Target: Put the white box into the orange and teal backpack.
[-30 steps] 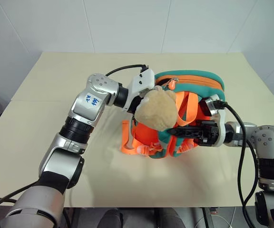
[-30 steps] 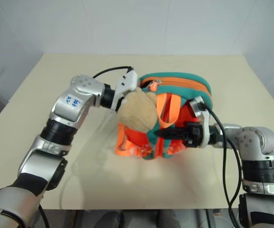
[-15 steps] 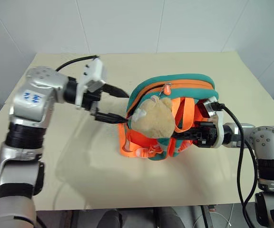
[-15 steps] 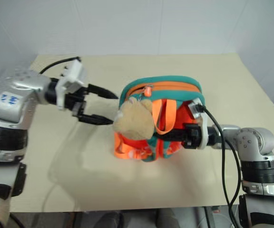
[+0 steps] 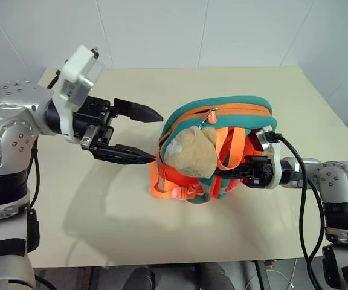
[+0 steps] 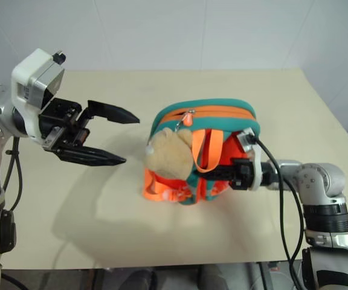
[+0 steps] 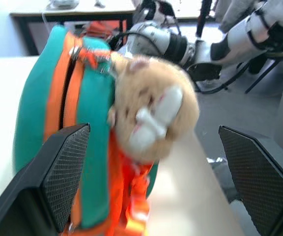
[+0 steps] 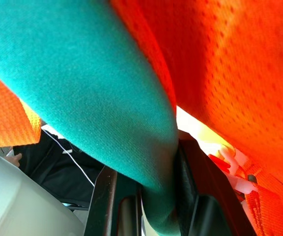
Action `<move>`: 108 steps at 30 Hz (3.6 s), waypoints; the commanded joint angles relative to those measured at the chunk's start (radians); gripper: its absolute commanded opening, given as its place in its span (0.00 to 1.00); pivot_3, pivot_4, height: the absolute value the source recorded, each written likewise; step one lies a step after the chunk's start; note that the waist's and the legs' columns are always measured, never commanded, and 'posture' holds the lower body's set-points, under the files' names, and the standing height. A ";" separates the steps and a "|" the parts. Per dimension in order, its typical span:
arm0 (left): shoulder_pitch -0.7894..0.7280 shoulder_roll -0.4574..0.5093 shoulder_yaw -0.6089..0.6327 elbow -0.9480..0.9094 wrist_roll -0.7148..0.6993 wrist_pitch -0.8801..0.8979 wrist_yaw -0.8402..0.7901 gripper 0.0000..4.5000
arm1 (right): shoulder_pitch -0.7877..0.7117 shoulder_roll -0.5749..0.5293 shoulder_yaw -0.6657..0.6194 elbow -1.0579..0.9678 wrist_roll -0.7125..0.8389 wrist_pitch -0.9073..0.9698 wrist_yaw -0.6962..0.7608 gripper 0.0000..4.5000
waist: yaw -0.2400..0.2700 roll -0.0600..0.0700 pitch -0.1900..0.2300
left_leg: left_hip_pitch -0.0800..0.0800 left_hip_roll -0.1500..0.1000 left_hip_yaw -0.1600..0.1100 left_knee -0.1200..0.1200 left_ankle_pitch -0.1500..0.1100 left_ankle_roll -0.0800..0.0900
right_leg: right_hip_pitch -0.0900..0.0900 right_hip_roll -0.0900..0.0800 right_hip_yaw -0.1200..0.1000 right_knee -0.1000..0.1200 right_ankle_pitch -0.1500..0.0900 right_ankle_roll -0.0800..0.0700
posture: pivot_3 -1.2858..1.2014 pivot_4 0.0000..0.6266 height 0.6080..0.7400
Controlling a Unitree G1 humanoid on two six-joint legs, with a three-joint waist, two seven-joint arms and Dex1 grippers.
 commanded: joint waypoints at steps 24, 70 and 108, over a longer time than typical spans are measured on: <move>-0.016 -0.133 -0.156 -0.005 0.063 -0.138 0.109 0.41 | -0.002 0.027 -0.014 -0.022 0.009 -0.004 -0.012 0.29 | 0.001 0.000 0.000 | 0.001 0.000 0.000 0.000 0.002 -0.003 | 0.000 0.000 0.001 0.000 0.000 0.000 | 0.52 0.24 1.00; 0.270 0.008 -0.287 0.415 0.347 -0.225 -0.002 0.12 | 0.058 0.023 -0.071 -0.092 0.104 0.018 -0.110 0.29 | -0.020 0.000 0.000 | 0.002 0.000 0.001 -0.001 0.000 0.000 | 0.000 0.000 0.001 0.002 0.000 -0.001 | 0.52 0.24 1.00; 0.833 -0.070 0.230 -0.005 0.184 -0.660 0.200 1.00 | 0.512 -0.290 -0.297 -0.114 -0.411 -0.824 0.079 1.00 | 0.007 0.000 -0.001 | 0.005 0.001 0.003 -0.002 -0.001 0.002 | 0.004 -0.001 -0.001 -0.007 0.000 -0.002 | 0.52 0.24 1.00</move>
